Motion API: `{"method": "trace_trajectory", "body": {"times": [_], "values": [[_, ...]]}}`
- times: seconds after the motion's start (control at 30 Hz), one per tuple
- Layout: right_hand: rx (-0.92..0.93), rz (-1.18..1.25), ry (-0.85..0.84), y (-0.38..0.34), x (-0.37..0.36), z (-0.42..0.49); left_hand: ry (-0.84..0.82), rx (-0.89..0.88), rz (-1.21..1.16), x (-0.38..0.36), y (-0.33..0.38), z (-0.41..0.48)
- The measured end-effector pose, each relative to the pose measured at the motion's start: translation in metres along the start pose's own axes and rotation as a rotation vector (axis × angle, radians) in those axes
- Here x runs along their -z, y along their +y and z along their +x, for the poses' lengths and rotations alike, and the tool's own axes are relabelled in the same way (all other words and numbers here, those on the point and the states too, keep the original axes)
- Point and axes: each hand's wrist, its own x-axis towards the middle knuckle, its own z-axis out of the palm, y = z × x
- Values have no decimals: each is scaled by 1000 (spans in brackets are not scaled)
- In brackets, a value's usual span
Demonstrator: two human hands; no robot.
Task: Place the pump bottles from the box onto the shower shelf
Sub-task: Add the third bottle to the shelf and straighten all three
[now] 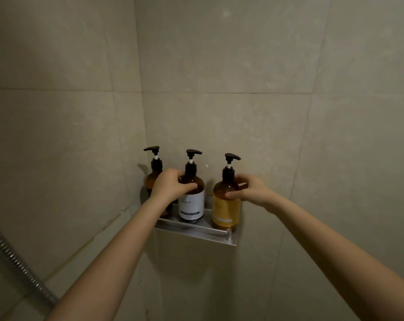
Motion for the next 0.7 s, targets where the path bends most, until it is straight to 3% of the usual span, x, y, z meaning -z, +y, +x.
{"method": "trace_trajectory", "body": {"times": [0.17, 0.33, 0.7], "values": [[17, -3, 15, -2, -5, -3, -40, 23, -56, -2, 0, 2], [-16, -114, 217, -5, -21, -5, 26, 9, -96, -6, 1, -4], [-10, -13, 50, -4, -5, -2, -25, 12, -60, 1, 4, -5]]}}
